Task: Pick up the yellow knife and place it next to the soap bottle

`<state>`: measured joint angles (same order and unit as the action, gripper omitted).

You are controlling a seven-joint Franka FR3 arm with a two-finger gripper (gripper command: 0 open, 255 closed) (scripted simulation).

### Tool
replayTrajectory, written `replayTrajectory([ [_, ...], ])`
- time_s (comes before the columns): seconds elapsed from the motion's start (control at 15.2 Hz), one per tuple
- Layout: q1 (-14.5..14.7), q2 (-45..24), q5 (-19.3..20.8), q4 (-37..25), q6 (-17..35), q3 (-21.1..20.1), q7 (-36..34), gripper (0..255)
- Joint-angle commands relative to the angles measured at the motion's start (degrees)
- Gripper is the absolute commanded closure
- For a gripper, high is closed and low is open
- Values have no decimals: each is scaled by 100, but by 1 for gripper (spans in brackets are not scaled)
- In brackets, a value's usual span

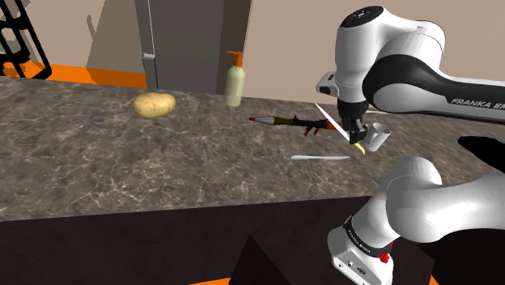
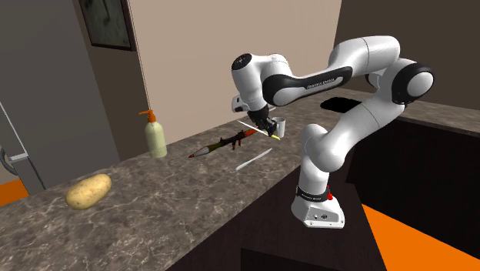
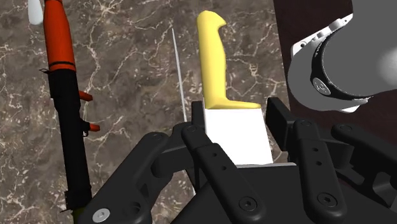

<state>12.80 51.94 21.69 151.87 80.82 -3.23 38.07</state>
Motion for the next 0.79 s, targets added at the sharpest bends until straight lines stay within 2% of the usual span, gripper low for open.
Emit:
replayTrajectory([
  [0.0, -11, -12, 9, -162, -139, -5, 63, 255],
  [0.73, -62, -153, 49, -1063, -836, -57, 369, 255],
])
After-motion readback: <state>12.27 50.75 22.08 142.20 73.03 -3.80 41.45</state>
